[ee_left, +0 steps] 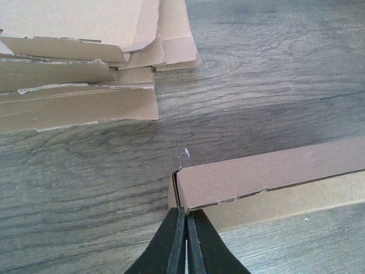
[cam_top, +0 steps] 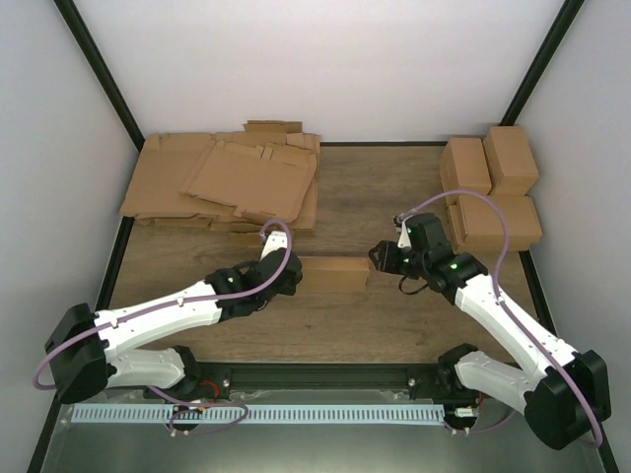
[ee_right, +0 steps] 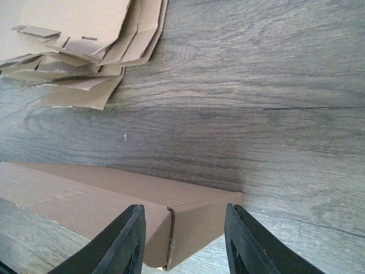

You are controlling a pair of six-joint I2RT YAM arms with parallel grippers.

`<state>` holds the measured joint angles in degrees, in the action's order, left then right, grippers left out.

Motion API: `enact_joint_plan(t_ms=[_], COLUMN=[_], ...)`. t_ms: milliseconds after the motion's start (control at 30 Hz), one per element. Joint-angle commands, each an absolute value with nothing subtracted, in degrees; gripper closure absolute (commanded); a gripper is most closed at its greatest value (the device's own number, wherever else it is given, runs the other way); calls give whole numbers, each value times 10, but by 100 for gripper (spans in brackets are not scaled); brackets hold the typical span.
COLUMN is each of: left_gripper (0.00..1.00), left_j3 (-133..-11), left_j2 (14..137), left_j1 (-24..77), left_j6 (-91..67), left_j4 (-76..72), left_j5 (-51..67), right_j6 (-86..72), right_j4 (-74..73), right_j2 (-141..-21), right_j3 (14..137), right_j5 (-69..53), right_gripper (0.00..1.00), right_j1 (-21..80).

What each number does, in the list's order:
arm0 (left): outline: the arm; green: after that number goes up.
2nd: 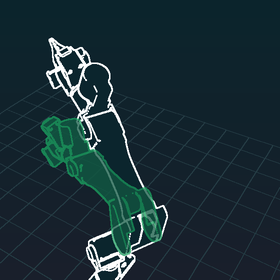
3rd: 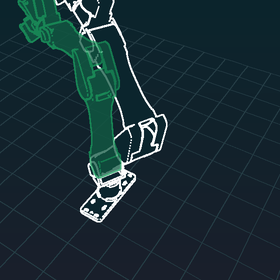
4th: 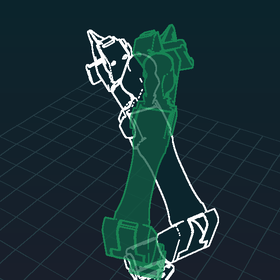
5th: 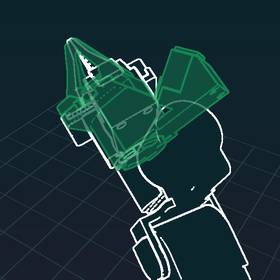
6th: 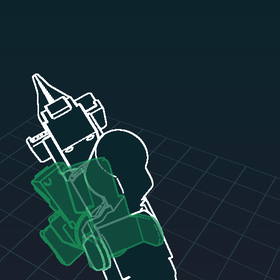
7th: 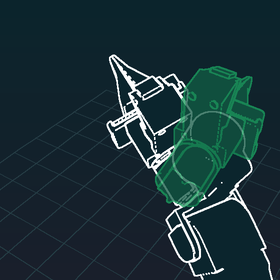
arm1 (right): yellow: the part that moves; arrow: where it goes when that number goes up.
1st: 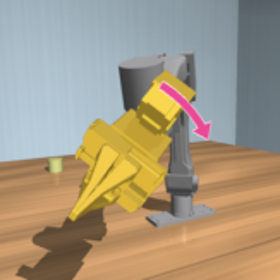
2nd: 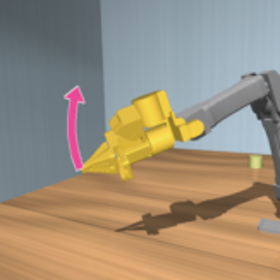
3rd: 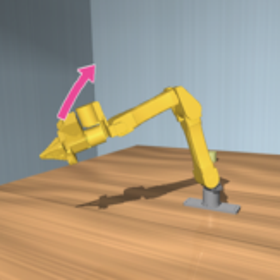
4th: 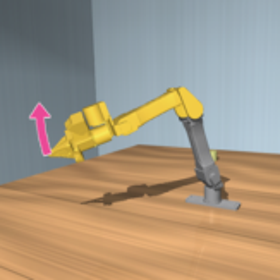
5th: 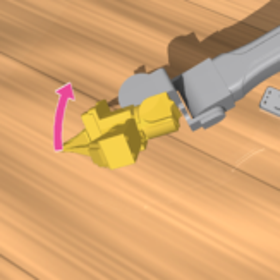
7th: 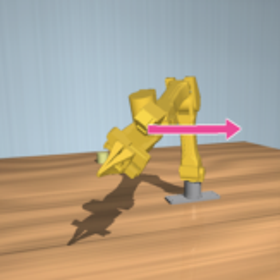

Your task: Fold the paper box

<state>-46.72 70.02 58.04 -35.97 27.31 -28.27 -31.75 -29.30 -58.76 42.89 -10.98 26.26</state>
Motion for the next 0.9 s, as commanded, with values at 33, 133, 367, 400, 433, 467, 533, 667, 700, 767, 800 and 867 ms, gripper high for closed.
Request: enact_joint_plan(t_ms=[33,133,367,400,433,467,533,667,700,767,800,867], left_gripper=[96,96,96,96,96,96,96,96,96,96,96,96], left_j3=[-477,-478,-481,-480,-481,-482,-481,-482,-482,-482,-481,-481], left_j2=[711,711,711,711,711,710,709,708,709,709,710,712], left_j1=[589,591,596,596,596,597,598,599,599,600,600,601], left_j6=[-358,-359,-359,-359,-360,-361,-362,-362,-362,-363,-363,-363], left_j4=[298,301,302,303,304,305,305,307,307,307,306,306], left_j5=[-279,-286,-291,-291,-292,-293,-295,-297,-297,-298,-298,-298], right_j6=[-310,-310,-308,-309,-309,-310,-312,-315,-315,-315,-315,-314], right_j4=[-282,-281,-275,-273,-270,-267,-261,-249,-248,-247,-247,-249], right_j2=[-578,-583,-583,-583,-583,-583,-583,-583,-584,-584,-585,-585], right_j3=[437,440,430,427,422,417,408,392,390,386,386,389], right_j5=[-115,-114,-115,-117,-120,-123,-129,-139,-141,-143,-144,-144], right_gripper=[60,60,61,62,63,64,65,68,69,69,70,70], right_j1=[257,257,257,257,257,256,256,257,257,257,257,257])
